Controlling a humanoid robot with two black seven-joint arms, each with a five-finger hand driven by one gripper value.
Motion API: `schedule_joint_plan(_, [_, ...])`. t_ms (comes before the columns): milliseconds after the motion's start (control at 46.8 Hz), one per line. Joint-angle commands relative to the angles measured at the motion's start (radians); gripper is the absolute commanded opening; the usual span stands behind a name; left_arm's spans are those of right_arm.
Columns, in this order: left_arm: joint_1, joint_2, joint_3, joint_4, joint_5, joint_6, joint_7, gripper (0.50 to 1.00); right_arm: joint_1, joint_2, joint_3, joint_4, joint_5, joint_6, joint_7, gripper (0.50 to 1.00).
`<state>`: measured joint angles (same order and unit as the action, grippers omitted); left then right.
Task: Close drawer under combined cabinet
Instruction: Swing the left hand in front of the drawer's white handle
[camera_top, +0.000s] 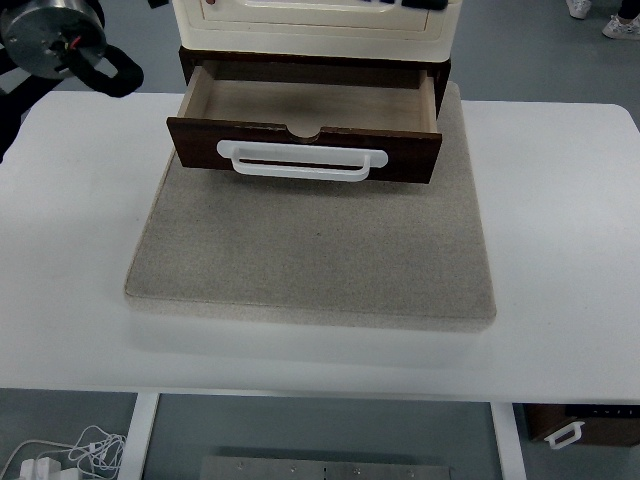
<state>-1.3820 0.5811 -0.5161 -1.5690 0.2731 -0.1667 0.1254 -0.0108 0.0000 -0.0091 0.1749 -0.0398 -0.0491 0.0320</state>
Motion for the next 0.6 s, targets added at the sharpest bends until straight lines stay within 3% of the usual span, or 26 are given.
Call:
schedule_joint_plan(0, [-0.005, -0.018, 0.039, -0.016, 0.003, -0.007, 0.028, 0.994, 0.000, 0.000, 0.000, 0.000, 0.000, 0.000, 0.000, 0.952])
schedule_joint_plan(364, [-0.011, -0.035, 0.166, -0.071, 0.003, -0.099, 0.166, 0.994, 0.000, 0.000, 0.000, 0.000, 0.000, 0.000, 0.000, 0.952])
schedule_joint_plan(471, [-0.011, -0.033, 0.212, -0.074, 0.005, -0.106, 0.232, 0.996, 0.000, 0.000, 0.001, 0.000, 0.000, 0.000, 0.000, 0.952])
schedule_joint_plan(578, [-0.011, -0.026, 0.246, -0.074, 0.006, -0.163, 0.296, 0.996, 0.000, 0.000, 0.000, 0.000, 0.000, 0.000, 0.000, 0.952])
